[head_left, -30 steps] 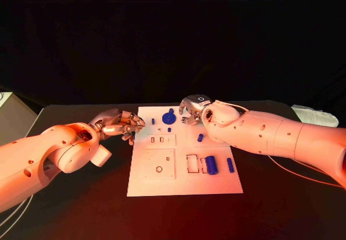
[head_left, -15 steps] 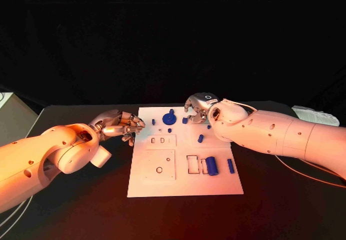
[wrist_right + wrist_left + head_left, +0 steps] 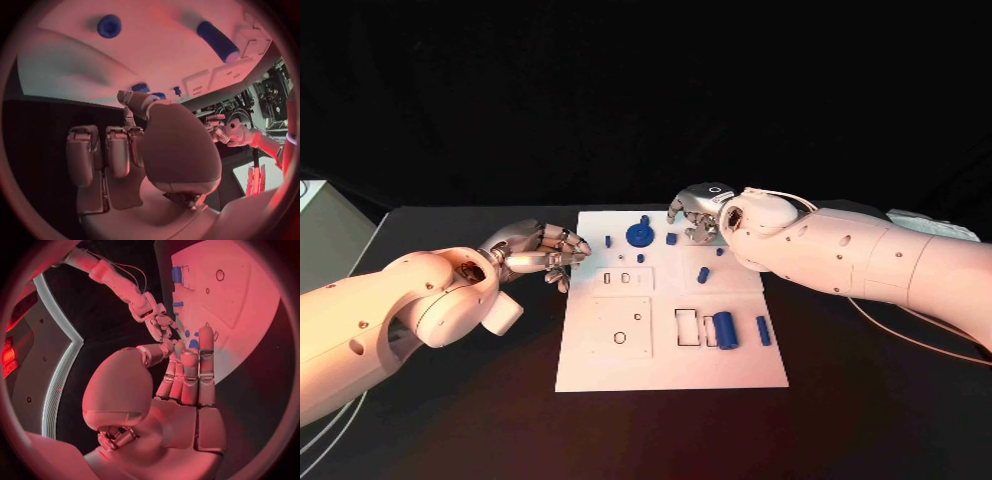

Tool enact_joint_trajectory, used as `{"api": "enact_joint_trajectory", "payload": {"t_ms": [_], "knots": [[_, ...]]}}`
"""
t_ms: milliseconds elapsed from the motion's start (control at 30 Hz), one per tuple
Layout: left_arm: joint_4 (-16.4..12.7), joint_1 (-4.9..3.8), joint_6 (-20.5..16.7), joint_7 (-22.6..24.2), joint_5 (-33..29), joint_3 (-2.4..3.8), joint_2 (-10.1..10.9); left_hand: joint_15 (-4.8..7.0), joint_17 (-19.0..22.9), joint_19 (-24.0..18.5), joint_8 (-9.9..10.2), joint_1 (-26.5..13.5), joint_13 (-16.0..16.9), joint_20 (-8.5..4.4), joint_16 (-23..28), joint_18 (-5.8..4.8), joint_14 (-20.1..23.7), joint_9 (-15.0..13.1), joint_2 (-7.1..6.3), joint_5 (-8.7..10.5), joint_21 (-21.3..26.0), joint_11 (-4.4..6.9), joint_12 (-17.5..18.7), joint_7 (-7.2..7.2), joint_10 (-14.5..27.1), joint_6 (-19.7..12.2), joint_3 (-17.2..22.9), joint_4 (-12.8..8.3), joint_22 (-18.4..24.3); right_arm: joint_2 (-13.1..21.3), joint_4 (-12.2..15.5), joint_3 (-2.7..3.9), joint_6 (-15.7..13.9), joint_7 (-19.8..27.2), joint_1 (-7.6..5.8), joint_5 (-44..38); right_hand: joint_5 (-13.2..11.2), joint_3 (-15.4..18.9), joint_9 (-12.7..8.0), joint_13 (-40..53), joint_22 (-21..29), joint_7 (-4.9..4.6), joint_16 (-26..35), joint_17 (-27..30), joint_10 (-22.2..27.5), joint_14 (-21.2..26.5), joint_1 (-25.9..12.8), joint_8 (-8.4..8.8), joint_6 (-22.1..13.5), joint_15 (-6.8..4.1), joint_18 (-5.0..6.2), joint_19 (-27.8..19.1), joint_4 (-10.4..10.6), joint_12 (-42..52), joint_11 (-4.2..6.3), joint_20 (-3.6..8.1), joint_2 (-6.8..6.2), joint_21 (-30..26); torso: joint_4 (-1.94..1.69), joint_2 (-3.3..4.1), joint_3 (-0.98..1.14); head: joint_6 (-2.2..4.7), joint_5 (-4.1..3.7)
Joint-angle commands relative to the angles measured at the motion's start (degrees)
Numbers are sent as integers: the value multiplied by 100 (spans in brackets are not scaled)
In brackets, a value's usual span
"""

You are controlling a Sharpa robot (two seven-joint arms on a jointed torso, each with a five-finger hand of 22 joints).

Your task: Assemble the parts on the task board

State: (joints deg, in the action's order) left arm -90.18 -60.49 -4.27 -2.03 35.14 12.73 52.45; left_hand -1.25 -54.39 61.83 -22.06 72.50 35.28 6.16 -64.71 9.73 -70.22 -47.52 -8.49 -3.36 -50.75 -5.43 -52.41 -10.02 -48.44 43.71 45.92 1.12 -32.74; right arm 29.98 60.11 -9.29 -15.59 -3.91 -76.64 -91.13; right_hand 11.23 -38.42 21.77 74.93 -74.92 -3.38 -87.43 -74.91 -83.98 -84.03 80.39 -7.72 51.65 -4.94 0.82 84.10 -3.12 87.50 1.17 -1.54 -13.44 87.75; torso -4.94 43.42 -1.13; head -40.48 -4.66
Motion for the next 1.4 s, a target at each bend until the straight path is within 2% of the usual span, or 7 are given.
{"api": "enact_joint_trajectory", "payload": {"t_ms": [33,167,367,633,867,1133,1400], "knots": [[-11,5,95,63,-35,3,-6,1,5,-3,24,2,-10,24,23,80,33,8,57,18,25,-5,22,-23,28,2,-15,34,9,-4,-39,-1,550,489,-32,-239,-42,-7,-5,1262,-1343,65,-3,-1127,-330,-507,29,37,-51,-48,-26,525,-97,-54,62,60,-75,-9,-21,25,-11,-2,-4],[-19,7,94,68,-35,3,7,1,5,-3,24,2,-10,24,23,80,33,8,57,18,25,-5,22,-23,28,2,-15,34,9,15,-32,-6,716,653,-56,-296,-97,-11,-19,1244,-1347,148,-18,-1154,-307,-513,61,110,-197,-89,-27,525,-197,-79,118,96,-90,-6,-23,36,-7,-8,-6],[-24,8,105,67,-35,3,13,1,4,-3,21,9,-17,26,20,81,35,14,58,18,31,-5,19,-24,34,-2,-15,36,13,-15,-20,-16,816,798,-67,-321,-123,19,-25,1233,-1352,191,-35,-1180,-293,-519,73,152,-287,-113,-28,526,-237,-95,144,117,-84,-1,-23,35,-6,-12,-4],[-30,7,124,62,-35,3,12,0,8,-3,20,9,-19,26,23,81,37,15,57,19,32,-6,18,-24,35,-3,-16,38,13,-111,-69,-41,752,846,-70,-492,-172,29,-18,1225,-1355,218,-45,-1197,-285,-523,86,149,-293,-123,-29,527,-256,-104,160,127,-61,1,-34,35,-14,-15,-7],[-38,7,142,53,-35,3,20,0,11,-3,19,8,-21,27,24,81,39,18,57,19,34,-7,17,-25,36,-5,-18,42,14,-161,-136,-51,649,870,-70,-586,-253,33,2,1203,-1364,235,-47,-1202,-261,-523,91,120,-256,-139,-32,530,-270,-133,173,143,-23,14,-24,41,-20,-18,-4],[-51,7,164,47,-35,3,17,-1,15,-3,18,6,-24,28,26,81,42,20,56,20,36,-8,15,-26,37,-7,-21,46,16,-200,-246,-62,551,859,-70,-701,-345,-14,87,1192,-1368,182,-45,-1204,-251,-524,44,-47,-17,-127,-33,531,-292,-145,159,147,42,16,-27,45,-30,-41,-20],[-55,7,177,37,-35,3,30,-1,15,-3,18,6,-24,28,26,81,42,20,56,20,36,-8,15,-26,37,-7,-21,46,16,-180,-301,-65,503,854,-71,-736,-362,-36,121,1195,-1373,146,-48,-1210,-254,-525,19,-113,73,-113,-35,533,-304,-142,136,137,47,21,-19,44,-16,-79,-8]]}}
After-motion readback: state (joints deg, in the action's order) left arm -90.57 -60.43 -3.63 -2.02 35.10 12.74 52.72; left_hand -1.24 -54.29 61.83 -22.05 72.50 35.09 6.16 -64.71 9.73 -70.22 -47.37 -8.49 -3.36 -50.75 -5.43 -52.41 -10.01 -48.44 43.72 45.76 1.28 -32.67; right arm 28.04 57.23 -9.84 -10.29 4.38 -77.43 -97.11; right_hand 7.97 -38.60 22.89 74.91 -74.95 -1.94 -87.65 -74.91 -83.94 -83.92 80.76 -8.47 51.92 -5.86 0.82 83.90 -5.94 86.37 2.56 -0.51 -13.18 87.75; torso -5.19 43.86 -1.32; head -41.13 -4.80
